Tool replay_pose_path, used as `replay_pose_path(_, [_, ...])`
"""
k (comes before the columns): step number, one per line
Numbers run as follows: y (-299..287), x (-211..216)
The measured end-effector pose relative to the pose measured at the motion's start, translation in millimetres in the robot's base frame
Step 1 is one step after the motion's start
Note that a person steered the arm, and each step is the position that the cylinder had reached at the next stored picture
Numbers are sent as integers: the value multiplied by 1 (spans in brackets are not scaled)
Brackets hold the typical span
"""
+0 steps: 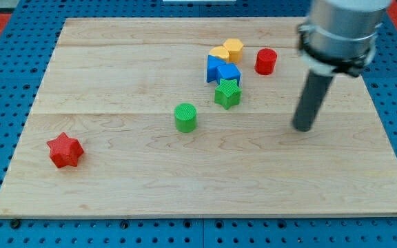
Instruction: Move the red circle closer to the blue cube and green star
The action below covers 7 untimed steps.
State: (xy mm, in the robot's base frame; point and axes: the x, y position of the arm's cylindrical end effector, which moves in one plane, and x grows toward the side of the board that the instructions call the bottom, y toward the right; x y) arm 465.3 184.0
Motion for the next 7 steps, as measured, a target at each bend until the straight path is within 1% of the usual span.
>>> replay_pose_path(1, [64,-15])
replay_pose_path(2, [40,-99])
replay_pose_path(3, [-12,-176])
replay_pose_path(4, [-19,-191])
replay_pose_path(5, [-58,-129])
replay_pose_path(6, [-75,-65])
replay_pose_path(7, [-70,-80])
